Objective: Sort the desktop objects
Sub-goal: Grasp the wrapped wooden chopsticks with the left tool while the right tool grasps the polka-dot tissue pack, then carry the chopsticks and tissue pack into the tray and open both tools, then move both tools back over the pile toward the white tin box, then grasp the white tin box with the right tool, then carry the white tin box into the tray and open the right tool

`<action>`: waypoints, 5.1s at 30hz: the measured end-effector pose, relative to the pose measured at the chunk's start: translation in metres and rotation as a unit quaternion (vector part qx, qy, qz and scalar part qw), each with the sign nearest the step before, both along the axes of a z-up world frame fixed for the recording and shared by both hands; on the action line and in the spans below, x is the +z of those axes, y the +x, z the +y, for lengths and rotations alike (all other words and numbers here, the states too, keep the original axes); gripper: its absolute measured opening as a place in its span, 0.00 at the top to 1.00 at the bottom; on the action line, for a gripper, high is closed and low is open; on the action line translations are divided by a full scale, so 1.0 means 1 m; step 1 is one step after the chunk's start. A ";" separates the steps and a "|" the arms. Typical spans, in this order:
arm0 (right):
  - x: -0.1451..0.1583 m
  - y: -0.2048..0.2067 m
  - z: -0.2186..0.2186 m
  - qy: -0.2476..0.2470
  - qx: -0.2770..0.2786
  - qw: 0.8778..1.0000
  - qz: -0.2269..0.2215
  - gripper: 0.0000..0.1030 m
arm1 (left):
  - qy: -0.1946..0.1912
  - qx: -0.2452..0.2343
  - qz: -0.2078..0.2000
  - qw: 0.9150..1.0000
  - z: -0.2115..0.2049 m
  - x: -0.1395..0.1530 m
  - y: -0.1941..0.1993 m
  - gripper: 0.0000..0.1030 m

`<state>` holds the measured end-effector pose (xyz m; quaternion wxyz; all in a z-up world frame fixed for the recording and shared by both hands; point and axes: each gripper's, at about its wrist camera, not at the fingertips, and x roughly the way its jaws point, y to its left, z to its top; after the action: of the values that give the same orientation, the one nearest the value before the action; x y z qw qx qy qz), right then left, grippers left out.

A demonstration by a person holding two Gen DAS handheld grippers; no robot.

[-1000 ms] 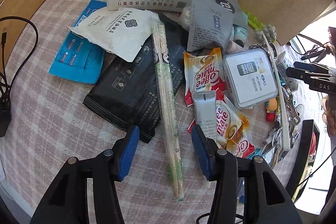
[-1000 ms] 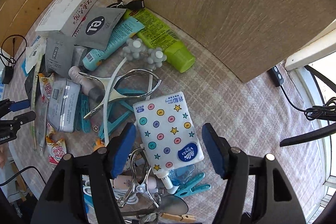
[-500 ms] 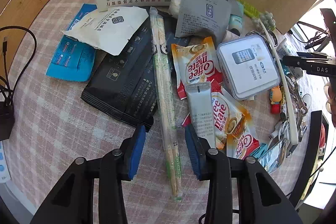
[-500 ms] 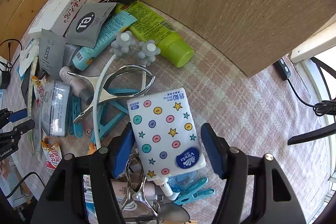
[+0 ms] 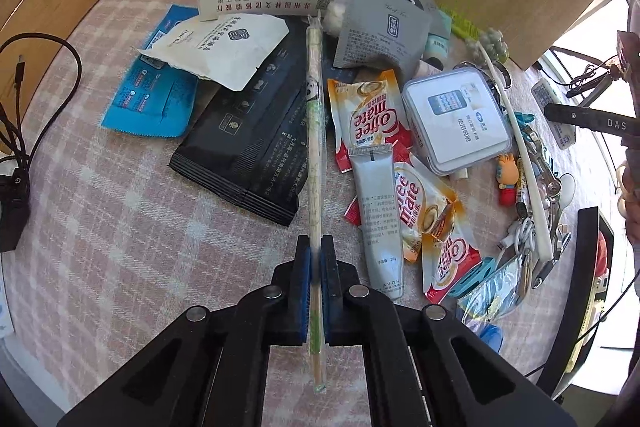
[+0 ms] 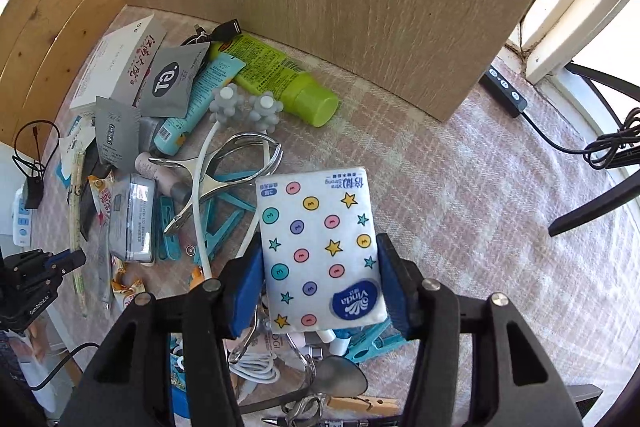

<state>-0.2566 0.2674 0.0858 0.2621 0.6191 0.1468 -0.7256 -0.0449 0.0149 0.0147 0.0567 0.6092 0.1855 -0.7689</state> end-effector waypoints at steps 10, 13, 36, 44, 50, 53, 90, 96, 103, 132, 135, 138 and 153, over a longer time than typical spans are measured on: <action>0.034 0.036 0.033 -0.011 -0.030 0.999 0.023 0.50 | 0.015 -0.057 0.035 0.998 0.054 0.039 -0.018 0.97; 0.048 0.047 0.066 -0.012 -0.047 0.998 0.031 0.50 | 0.017 -0.096 0.037 0.994 0.070 0.042 -0.032 0.97; 0.061 0.183 0.424 0.032 -0.360 0.931 0.047 0.50 | 0.089 -0.468 0.040 0.878 0.455 0.093 -0.039 0.96; 0.056 0.226 0.486 0.036 -0.428 0.902 0.042 0.50 | 0.086 -0.522 0.033 0.848 0.526 0.095 -0.012 0.96; 0.056 0.251 0.508 0.032 -0.451 0.891 0.036 0.49 | 0.081 -0.539 0.043 0.837 0.548 0.100 -0.002 0.94; 0.057 0.258 0.505 0.032 -0.439 0.897 0.037 0.45 | 0.069 -0.534 0.049 0.841 0.550 0.102 0.000 0.38; 0.079 0.167 0.200 -0.037 -0.170 0.982 0.073 0.42 | 0.000 -0.224 0.061 0.973 0.190 0.073 -0.036 0.44; 0.072 0.150 0.101 -0.046 -0.095 0.992 0.071 0.52 | 0.009 -0.126 0.057 0.990 0.104 0.052 -0.034 0.48; 0.057 0.121 -0.014 -0.061 -0.031 0.997 0.043 0.61 | 0.049 -0.060 0.075 0.994 0.048 0.035 -0.040 0.55; -0.021 0.072 -0.114 -0.053 -0.016 0.996 -0.075 0.72 | 0.103 -0.054 0.086 0.989 0.046 0.010 -0.089 0.54; -0.015 0.077 -0.110 -0.056 -0.019 0.996 -0.066 0.72 | 0.098 -0.059 0.090 0.989 0.050 0.018 -0.086 0.54; -0.006 0.081 -0.101 -0.062 -0.023 0.996 -0.062 0.72 | 0.094 -0.068 0.095 0.989 0.059 0.028 -0.084 0.54; 0.049 0.118 0.056 -0.089 -0.135 0.987 -0.015 0.72 | 0.089 -0.211 0.108 0.968 0.194 0.084 -0.071 0.54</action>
<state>-0.1390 0.3236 0.1347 0.2177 0.6185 -0.0075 -0.7550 -0.1160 0.2089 0.0986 -0.1810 0.5506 0.1254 -0.8052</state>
